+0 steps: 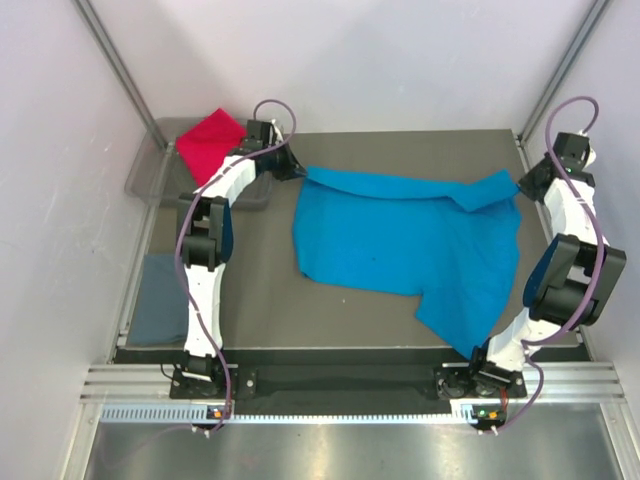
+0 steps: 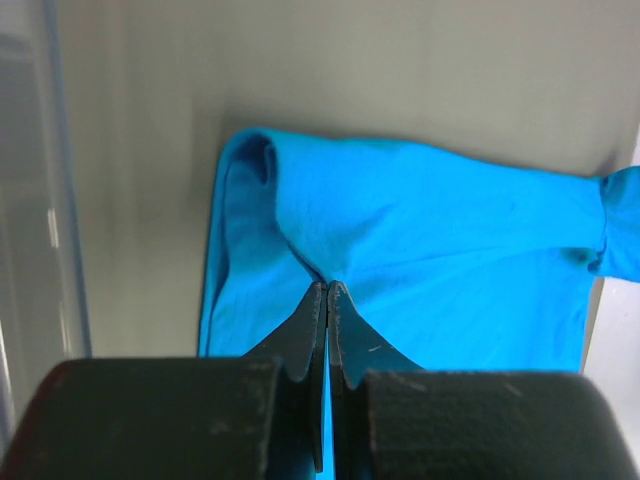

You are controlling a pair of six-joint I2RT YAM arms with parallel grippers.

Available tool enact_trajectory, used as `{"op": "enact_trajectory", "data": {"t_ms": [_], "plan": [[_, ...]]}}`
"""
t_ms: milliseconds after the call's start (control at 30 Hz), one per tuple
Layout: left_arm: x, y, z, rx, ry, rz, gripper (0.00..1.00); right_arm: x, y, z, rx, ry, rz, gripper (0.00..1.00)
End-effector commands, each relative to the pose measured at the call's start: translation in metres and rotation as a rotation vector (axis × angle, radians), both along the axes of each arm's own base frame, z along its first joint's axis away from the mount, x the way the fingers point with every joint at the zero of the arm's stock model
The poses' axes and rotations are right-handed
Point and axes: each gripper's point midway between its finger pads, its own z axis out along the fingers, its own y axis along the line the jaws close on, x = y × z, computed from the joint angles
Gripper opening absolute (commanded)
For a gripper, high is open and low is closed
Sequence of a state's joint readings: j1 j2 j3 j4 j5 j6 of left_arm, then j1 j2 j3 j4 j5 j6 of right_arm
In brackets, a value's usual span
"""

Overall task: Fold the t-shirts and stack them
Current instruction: Fold the tshirt

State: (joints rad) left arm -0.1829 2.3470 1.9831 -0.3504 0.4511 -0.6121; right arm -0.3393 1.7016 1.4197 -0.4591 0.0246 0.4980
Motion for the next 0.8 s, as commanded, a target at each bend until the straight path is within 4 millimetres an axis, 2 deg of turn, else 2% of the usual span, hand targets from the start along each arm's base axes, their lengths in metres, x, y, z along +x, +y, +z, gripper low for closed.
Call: {"op": "enact_trajectory", "data": {"t_ms": [0,100,267,433,767], "plan": [[-0.019,0.009,0.025,0.033,0.004,-0.018,0.0,-0.012,-0.007,0.023,-0.038,-0.031,-0.017,0.0],[-0.024,0.013,0.025,0.056,0.012,-0.017,0.0,-0.021,-0.008,0.021,-0.053,-0.007,-0.022,0.0],[-0.035,0.016,0.005,0.09,0.084,-0.036,0.0,-0.041,-0.005,0.002,-0.053,0.044,-0.028,0.0],[-0.04,0.022,-0.004,0.122,0.104,-0.031,0.0,-0.056,-0.005,-0.016,-0.044,0.089,-0.036,0.0],[-0.045,0.022,-0.021,0.131,0.161,-0.036,0.0,-0.068,-0.016,-0.031,-0.046,0.137,-0.078,0.0]]}}
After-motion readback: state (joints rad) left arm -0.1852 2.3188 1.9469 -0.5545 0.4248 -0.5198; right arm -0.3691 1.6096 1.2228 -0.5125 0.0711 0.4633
